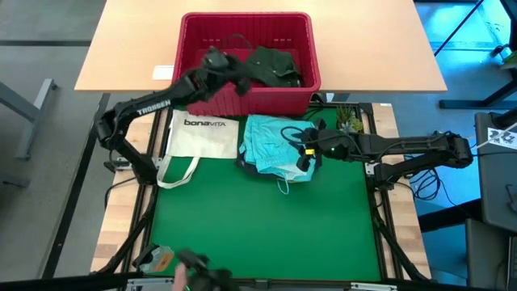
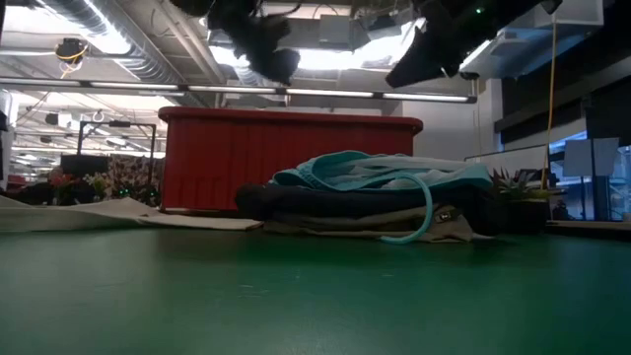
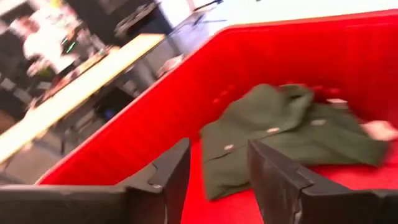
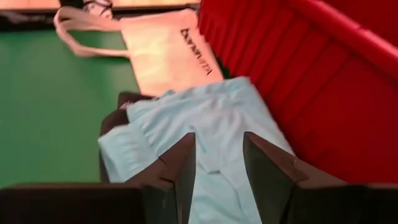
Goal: Fold Laundry from Bin
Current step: Remove the green polo shirt from the red laundry bin
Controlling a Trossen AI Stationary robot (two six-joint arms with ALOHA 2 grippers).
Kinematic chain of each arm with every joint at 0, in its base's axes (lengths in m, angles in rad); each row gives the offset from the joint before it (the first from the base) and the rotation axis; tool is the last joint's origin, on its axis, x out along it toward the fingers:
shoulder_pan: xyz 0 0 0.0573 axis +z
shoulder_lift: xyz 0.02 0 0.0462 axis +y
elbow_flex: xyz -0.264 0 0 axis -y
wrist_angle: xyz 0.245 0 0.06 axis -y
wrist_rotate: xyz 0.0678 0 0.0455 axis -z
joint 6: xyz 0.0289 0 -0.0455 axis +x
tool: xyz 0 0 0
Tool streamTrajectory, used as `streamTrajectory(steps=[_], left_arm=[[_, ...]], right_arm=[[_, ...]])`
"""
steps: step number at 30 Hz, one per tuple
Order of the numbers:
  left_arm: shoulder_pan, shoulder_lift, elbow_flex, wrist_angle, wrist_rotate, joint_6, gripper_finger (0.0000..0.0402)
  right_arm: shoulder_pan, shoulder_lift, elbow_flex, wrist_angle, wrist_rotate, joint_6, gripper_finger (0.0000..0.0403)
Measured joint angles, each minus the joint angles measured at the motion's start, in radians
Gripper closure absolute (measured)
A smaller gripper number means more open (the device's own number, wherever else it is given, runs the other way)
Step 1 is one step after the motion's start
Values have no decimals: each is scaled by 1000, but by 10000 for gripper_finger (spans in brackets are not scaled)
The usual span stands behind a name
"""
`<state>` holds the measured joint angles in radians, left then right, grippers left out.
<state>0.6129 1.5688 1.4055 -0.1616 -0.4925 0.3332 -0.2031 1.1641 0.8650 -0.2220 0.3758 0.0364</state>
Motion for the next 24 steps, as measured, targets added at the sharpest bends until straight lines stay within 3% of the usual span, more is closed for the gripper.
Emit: streamTrajectory(steps=[7, 11, 17, 24], left_arm=[[177, 0, 0, 0, 98, -19, 235], [223, 0, 0, -9, 120, -93, 235], [222, 0, 0, -10, 201, -149, 235], [198, 0, 0, -10, 286, -149, 235]], right_arm=[[0, 0, 0, 110, 36, 17, 270], [0, 1, 0, 319, 99, 94, 270], [0, 0, 0, 606, 175, 113, 270], [-39, 1, 1, 753, 171, 114, 270]])
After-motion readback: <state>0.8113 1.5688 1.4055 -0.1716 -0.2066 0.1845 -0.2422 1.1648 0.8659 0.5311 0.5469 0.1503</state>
